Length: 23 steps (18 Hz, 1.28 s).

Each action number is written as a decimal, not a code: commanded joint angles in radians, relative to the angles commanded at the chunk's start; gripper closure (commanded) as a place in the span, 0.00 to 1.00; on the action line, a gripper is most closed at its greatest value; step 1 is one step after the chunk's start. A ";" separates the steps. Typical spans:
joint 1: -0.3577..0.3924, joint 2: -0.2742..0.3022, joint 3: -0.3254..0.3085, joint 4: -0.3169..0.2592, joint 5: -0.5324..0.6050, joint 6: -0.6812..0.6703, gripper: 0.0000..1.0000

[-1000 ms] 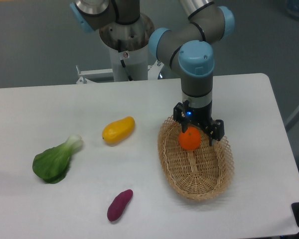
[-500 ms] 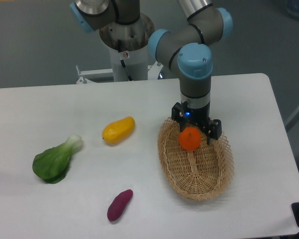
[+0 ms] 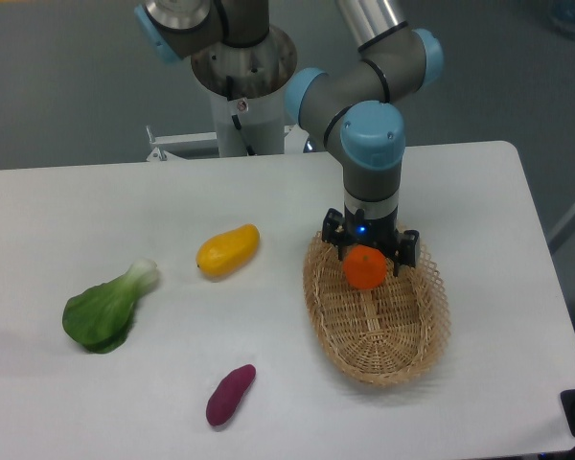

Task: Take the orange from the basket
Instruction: 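Close the gripper fingers on the orange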

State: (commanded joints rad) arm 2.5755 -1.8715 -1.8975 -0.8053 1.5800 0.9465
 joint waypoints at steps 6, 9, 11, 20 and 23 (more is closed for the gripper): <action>0.017 -0.025 0.000 0.006 -0.003 0.002 0.00; 0.018 -0.038 -0.003 0.014 -0.003 0.000 0.00; 0.018 -0.044 -0.018 0.026 -0.002 -0.002 0.00; 0.018 -0.049 -0.035 0.037 0.000 0.003 0.00; 0.018 -0.049 -0.034 0.043 0.000 0.006 0.11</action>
State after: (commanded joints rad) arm 2.5940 -1.9205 -1.9313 -0.7624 1.5800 0.9526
